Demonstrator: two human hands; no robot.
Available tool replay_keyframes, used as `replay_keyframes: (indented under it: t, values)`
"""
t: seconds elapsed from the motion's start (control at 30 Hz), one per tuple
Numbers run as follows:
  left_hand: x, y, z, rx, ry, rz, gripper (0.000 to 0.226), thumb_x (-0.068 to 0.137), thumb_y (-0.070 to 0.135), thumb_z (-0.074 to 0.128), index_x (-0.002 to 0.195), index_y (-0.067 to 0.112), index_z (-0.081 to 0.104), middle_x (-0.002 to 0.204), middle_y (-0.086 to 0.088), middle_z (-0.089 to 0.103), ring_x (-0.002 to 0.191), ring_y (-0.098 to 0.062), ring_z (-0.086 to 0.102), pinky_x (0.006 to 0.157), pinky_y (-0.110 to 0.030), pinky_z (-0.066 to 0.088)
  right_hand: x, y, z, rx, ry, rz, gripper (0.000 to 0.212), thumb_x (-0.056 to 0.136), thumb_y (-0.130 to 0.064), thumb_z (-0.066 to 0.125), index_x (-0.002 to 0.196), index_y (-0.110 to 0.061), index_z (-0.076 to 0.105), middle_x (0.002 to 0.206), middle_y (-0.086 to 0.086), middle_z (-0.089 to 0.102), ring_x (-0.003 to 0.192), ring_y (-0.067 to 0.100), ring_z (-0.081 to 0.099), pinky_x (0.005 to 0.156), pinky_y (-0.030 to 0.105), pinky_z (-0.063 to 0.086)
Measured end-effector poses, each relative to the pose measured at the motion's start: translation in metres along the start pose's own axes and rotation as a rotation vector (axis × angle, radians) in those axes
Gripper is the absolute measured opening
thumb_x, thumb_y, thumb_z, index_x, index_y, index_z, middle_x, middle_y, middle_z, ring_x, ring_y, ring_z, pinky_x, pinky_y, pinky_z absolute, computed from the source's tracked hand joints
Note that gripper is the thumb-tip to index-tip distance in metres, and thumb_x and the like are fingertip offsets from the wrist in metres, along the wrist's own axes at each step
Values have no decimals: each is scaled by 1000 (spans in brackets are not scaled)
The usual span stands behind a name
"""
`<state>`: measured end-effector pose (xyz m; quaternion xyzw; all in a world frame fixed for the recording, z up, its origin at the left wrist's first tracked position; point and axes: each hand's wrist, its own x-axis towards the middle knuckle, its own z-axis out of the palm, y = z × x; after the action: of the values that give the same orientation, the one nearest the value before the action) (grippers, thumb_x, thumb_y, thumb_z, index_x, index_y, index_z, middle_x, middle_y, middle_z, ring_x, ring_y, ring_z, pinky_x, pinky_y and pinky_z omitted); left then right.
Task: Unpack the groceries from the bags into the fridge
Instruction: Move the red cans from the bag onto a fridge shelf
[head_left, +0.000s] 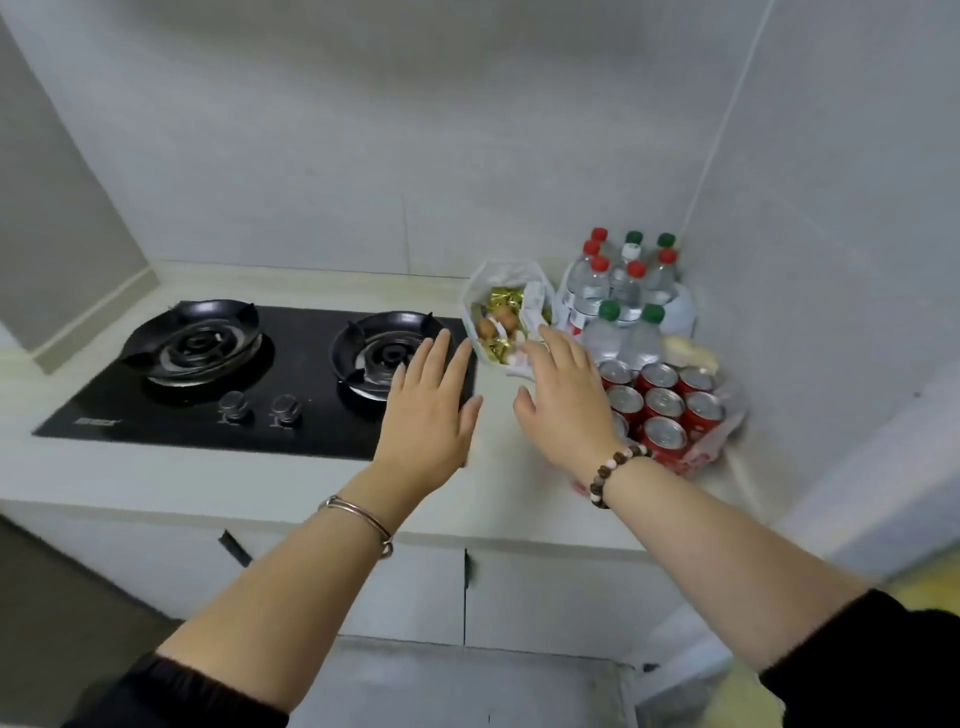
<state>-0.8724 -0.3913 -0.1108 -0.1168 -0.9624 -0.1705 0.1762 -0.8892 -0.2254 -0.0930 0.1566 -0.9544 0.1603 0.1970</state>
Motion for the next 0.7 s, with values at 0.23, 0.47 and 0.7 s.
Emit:
replay_keyframes:
  t: [0.23,0.47,0.7]
  values:
    - [35,49,56,-260,-130,144,51,95,20,49,142,8,36,144,-9,42,132,-25,37,110,-33,29,-19,87,-12,-47,-3,233,44,87,-18,55,129,-7,48,139,11,43,130,29,37,108,40,32]
    - [64,88,102,-397,-248,135,29,88,9,50,112,14,65,111,-6,66,102,-28,59,84,-38,48,-25,147,-2,6,-57,421,36,89,-27,53,123,-15,49,121,4,54,107,25,54,76,36,48]
    - [80,95,139,-53,-388,192,25,94,21,43,117,17,54,110,-6,58,89,-36,61,64,-37,45,-34,173,19,-59,-222,564,44,86,-44,56,117,-15,48,116,3,52,94,23,58,66,31,47]
